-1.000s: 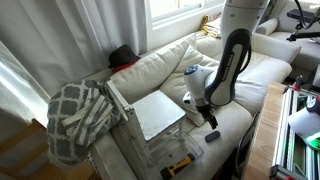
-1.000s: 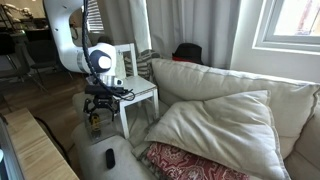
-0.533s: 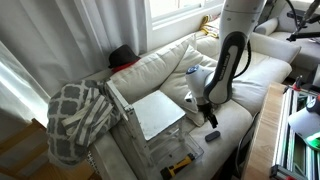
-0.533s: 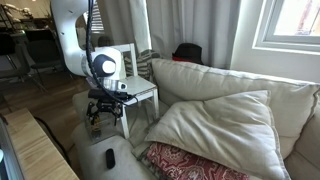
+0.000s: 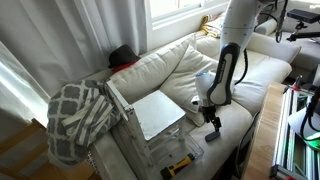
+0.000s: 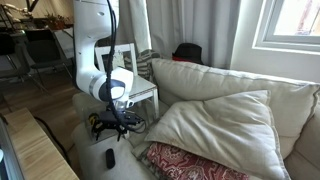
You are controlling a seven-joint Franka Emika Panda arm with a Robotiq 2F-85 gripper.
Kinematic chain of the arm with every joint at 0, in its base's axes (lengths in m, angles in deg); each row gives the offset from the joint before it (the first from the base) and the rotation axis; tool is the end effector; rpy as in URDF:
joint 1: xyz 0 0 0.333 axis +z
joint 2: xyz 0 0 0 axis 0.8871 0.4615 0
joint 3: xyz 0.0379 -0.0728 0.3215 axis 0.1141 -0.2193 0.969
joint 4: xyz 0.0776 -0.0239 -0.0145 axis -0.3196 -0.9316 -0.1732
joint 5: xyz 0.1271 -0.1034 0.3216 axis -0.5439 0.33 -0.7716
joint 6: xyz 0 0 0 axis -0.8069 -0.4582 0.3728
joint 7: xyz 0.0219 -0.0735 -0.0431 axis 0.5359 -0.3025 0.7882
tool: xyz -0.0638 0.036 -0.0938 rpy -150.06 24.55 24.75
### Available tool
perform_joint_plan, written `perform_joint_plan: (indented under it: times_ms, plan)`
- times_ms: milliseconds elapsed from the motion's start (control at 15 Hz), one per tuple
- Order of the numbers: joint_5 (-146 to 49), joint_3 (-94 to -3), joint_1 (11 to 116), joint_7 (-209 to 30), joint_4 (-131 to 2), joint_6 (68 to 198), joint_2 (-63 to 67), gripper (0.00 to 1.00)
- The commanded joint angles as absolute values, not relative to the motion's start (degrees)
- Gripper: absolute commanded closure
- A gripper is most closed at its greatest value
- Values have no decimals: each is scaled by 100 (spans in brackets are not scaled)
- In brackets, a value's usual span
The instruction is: Put the small black remote on the white chair
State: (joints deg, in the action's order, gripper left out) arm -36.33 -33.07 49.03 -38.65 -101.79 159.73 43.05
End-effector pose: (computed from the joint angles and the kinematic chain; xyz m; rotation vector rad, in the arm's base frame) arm 0.3977 0.0271 -0.0506 -2.4682 -1.3291 0.4350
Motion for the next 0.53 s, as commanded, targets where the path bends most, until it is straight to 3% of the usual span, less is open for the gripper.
perform_joint_plan:
  times_ms: [0,467]
  plan:
    - [-3446,-3295,4668,-3333,-10030,16632,4860,0]
    - [-3577,-3296,4732,-3424,-10139,16536,4662,0]
